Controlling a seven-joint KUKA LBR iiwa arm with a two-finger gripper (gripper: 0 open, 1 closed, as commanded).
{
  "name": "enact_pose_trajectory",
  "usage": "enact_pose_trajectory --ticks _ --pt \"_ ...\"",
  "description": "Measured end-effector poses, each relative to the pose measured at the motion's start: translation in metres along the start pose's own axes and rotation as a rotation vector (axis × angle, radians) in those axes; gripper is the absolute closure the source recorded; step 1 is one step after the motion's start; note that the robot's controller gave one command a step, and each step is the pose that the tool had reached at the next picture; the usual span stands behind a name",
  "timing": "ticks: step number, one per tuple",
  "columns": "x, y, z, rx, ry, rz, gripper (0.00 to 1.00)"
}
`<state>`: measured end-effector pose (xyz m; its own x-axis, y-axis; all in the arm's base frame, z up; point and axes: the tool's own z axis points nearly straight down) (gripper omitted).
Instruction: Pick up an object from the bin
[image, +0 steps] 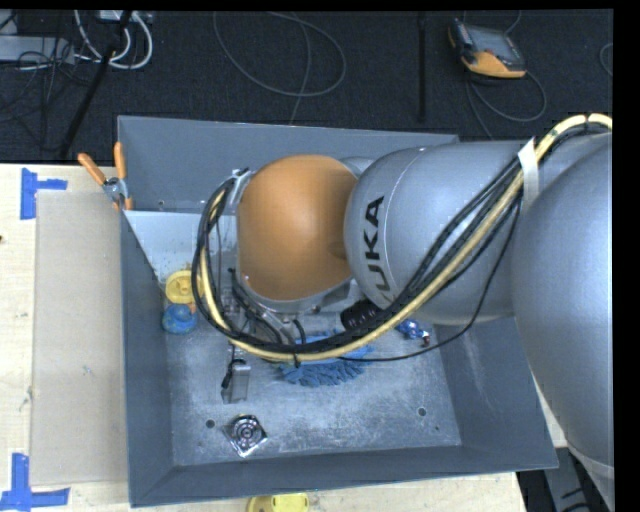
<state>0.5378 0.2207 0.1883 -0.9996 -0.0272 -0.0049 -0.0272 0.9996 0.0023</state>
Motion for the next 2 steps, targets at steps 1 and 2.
enact_pose_trajectory --ticks 1,2 --pt "-0.039 -0.044 0.031 0.002 0.008 -0.081 0.00" --pt "-0.053 -0.074 0.055 0.002 0.002 -0.115 0.00"
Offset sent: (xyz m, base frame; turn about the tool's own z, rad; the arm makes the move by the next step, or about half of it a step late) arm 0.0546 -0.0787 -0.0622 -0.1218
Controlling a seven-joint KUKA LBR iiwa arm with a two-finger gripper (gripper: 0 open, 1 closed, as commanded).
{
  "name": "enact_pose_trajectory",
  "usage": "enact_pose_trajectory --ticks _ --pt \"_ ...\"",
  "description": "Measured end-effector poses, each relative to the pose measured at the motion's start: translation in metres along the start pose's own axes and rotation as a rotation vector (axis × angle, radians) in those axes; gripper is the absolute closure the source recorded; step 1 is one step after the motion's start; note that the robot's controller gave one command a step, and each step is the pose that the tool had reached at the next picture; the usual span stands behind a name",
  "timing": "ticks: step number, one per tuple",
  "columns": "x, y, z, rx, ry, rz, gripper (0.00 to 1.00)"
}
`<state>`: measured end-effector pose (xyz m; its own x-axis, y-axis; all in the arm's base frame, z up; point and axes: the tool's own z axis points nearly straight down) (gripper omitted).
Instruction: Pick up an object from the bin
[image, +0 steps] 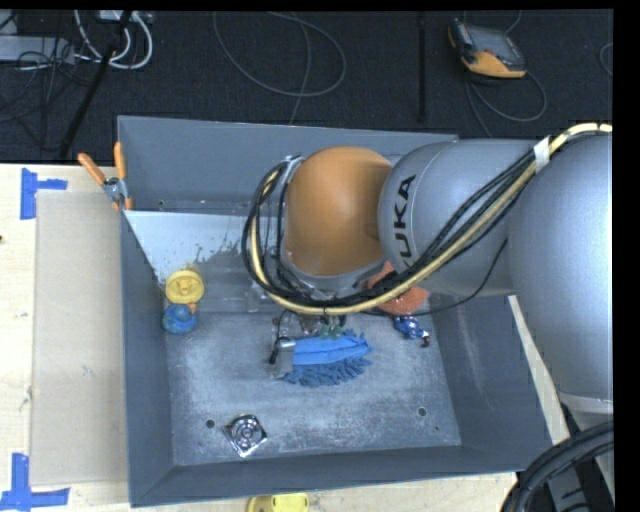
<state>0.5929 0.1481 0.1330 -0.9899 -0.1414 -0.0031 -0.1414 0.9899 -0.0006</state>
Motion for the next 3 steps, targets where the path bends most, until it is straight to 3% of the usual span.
enact_pose_trajectory --ticks 1,2,3 --pt "0.029 -0.050 0.016 -0.001 0.005 -0.022 0.00" --pt "0.004 -0.075 0.028 -0.001 0.002 0.161 1.00" --pt "0.004 -0.075 0.028 -0.001 0.002 0.162 1.00"
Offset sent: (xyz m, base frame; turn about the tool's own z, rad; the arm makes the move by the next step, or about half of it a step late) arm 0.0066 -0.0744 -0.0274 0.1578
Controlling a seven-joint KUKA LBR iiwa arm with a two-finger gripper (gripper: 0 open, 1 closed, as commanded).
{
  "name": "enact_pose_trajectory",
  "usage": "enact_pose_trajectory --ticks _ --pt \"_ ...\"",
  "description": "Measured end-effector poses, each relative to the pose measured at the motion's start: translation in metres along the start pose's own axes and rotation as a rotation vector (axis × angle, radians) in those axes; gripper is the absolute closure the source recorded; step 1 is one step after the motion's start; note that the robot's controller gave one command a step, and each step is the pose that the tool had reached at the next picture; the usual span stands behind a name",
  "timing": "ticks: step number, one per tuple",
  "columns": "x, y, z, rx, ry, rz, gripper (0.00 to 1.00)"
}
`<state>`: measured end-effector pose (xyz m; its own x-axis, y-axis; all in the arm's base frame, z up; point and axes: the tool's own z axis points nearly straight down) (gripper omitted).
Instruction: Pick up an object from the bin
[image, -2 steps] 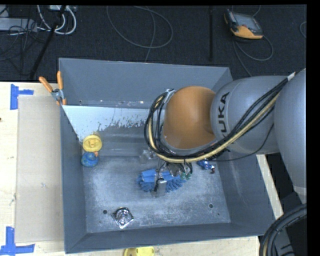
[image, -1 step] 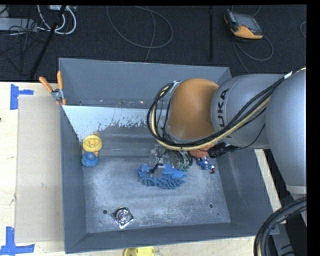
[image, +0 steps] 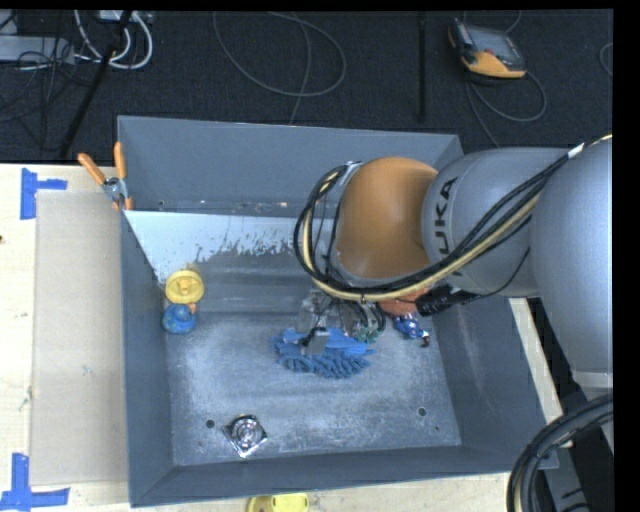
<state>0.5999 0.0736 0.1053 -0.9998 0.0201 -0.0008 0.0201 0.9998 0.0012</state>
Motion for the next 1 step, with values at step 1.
enact_pose_trajectory --ticks 1 --pt "0.0154 0.0029 -0.1666 0.000 -0.005 0.014 1.00"
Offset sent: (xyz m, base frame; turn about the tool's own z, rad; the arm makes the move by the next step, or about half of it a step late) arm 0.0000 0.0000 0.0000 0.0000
